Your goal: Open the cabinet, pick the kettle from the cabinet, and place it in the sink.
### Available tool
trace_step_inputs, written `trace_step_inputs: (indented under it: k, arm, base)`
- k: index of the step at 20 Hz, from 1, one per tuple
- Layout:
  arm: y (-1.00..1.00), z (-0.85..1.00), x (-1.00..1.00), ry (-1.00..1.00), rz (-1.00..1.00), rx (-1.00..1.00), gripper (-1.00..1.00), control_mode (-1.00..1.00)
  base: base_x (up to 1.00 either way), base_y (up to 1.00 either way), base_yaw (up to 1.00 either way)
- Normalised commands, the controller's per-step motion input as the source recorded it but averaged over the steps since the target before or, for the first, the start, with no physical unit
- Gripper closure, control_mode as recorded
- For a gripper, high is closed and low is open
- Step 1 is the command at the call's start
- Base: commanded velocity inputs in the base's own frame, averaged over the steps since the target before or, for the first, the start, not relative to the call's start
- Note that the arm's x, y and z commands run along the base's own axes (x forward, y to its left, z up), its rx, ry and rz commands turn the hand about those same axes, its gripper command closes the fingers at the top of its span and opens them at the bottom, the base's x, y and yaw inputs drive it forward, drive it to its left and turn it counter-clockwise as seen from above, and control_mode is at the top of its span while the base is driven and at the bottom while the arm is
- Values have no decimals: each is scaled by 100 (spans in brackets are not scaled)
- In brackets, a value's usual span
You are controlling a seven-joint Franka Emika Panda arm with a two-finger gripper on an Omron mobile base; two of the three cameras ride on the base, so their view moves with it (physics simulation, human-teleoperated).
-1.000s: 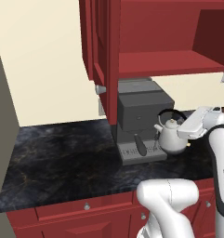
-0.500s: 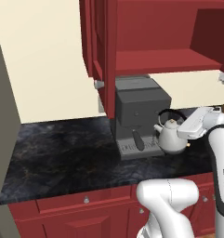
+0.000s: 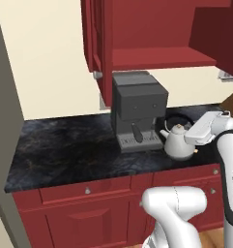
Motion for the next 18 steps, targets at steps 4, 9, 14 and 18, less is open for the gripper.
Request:
trace_step_inputs:
  k: [4, 9, 14, 18]
  arm:
    - [0, 0, 0, 0, 0, 0, 100, 100]
    - [0, 0, 0, 0, 0, 0, 100, 100]
    - [0, 0, 0, 0, 0, 0, 100, 100]
    - [0, 0, 0, 0, 0, 0, 100, 100]
  base:
    - [-42, -11, -7]
    - [-48, -9, -10]
    - [-47, -2, -15]
    - [-39, 0, -18]
